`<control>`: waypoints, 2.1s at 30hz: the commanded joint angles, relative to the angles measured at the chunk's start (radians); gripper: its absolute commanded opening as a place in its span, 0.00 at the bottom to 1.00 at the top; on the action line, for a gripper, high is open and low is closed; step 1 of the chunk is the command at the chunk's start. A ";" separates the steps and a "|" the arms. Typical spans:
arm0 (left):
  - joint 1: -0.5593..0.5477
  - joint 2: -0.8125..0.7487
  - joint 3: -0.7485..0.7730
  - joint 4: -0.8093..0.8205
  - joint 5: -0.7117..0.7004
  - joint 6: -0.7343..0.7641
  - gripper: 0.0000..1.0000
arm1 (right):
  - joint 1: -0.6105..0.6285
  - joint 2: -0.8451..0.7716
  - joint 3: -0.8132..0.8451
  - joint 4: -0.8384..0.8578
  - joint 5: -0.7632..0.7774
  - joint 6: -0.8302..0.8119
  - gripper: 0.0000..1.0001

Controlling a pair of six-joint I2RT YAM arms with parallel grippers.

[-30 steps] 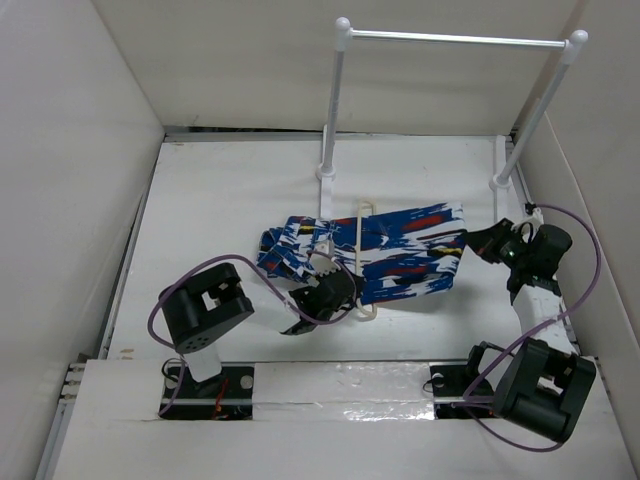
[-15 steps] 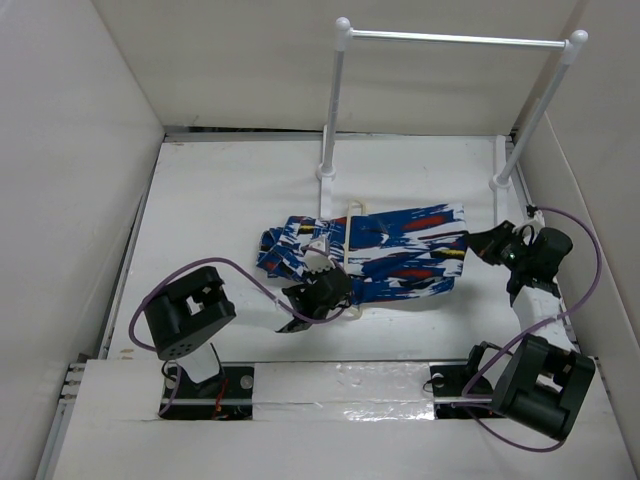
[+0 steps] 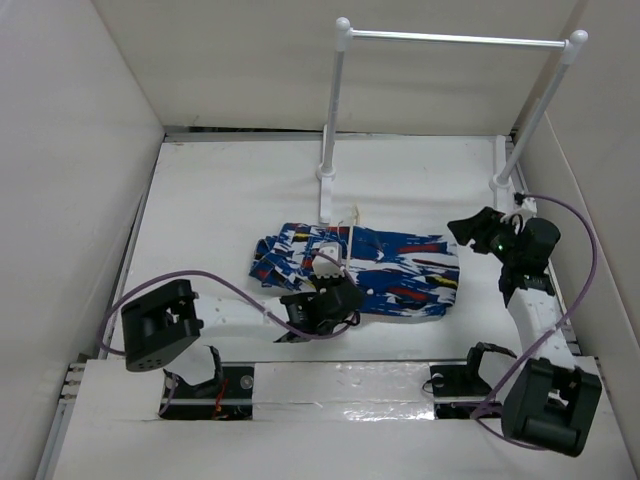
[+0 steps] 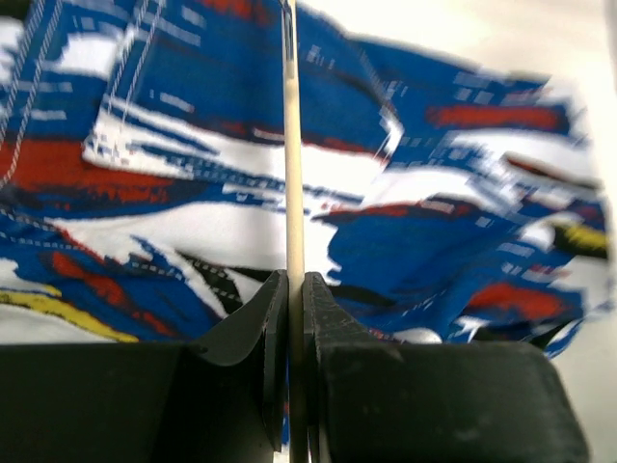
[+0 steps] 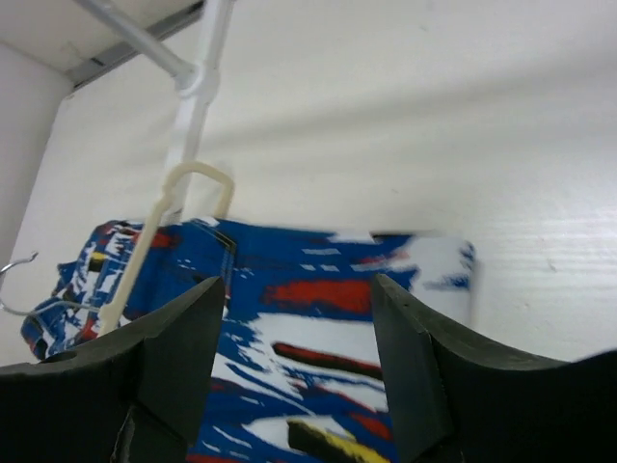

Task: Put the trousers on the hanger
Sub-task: Place the trousers on the hanger, then place the hanger at the clothesline.

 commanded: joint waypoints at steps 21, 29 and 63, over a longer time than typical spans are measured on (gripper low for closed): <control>-0.143 -0.220 -0.072 0.270 -0.183 0.169 0.00 | 1.088 -0.036 -0.055 0.316 0.646 0.260 0.66; -0.163 -0.230 -0.071 0.273 -0.208 0.171 0.00 | 1.088 -0.020 -0.101 0.330 0.702 0.342 0.62; -0.212 -0.268 0.066 0.572 -0.129 0.560 0.32 | 0.887 -0.103 0.008 0.467 0.496 0.493 0.00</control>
